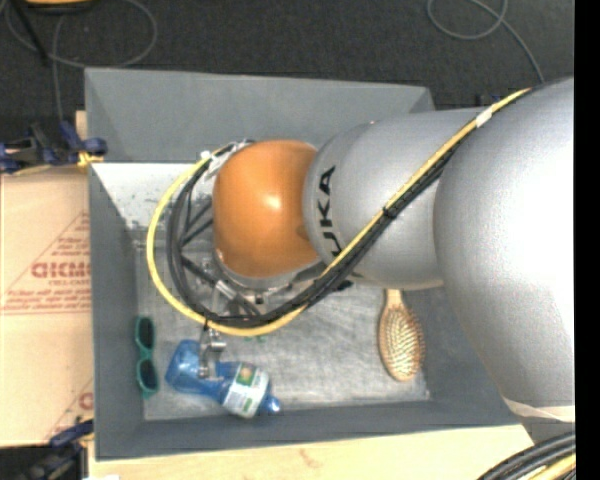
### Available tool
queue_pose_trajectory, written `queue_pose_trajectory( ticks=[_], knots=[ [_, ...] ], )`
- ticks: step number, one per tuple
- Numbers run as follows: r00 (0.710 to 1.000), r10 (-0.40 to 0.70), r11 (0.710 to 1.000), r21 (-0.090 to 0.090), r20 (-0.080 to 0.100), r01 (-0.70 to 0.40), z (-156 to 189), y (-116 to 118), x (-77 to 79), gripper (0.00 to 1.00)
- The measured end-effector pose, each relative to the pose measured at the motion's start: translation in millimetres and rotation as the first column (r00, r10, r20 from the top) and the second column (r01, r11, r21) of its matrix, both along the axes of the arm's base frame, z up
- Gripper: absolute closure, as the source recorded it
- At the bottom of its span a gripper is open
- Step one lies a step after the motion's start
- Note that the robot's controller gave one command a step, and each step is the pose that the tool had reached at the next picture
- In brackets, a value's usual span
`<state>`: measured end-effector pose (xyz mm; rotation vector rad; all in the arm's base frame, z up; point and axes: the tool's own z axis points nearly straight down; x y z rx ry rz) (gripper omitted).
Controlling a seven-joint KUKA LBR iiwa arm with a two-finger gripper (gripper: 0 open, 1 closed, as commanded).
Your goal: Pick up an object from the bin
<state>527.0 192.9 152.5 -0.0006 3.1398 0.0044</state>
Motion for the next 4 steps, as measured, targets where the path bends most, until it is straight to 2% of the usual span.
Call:
queue_pose_trajectory(
  ticks=[1,2,3,4],
  knots=[
    [0.997,-0.083,0.997,0.001,0.001,0.083,-71.8,-14.8,-31.6,0.0],
    [0.992,-0.126,0.992,-0.001,-0.002,0.126,-68.9,-13.8,-35.4,0.0],
    [0.992,-0.123,0.992,-0.002,0.0,0.123,-52.9,-24.9,-50.5,0.0],
    [0.953,-0.303,0.953,0.005,0.01,0.303,-78.7,-14.2,-50.5,0.0]
  ],
)
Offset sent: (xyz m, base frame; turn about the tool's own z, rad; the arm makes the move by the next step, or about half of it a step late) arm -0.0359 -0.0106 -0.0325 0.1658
